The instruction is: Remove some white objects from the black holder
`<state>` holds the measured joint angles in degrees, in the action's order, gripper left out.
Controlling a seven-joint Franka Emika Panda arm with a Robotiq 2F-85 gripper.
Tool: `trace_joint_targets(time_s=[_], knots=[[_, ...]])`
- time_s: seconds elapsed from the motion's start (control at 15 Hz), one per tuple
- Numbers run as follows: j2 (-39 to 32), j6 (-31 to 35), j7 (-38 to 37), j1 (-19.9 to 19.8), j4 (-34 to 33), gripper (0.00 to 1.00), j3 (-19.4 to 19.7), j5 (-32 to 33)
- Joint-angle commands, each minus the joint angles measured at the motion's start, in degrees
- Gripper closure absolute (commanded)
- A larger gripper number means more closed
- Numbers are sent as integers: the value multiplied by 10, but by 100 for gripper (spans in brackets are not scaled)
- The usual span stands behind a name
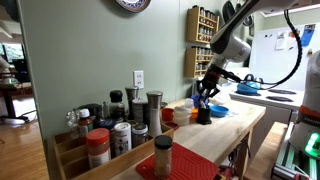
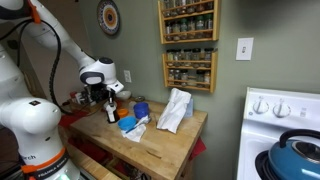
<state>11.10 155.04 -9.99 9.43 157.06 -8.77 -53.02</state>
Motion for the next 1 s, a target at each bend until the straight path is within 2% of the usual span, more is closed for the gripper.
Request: trace_joint_targets(time_s=[0.0, 0.13, 0.33, 0.47, 0.73, 0.93], knots=[[5, -15, -13, -7, 6, 68, 3, 23], [-1, -15, -18, -10, 2, 68, 3, 34], [-3, -16, -24, -12, 2, 73, 4, 47], [-2, -17, -29, -14, 2, 79, 5, 57], [0, -18, -39, -19, 2, 100, 8, 75], [2, -20, -48, -23, 2, 100, 10, 91]])
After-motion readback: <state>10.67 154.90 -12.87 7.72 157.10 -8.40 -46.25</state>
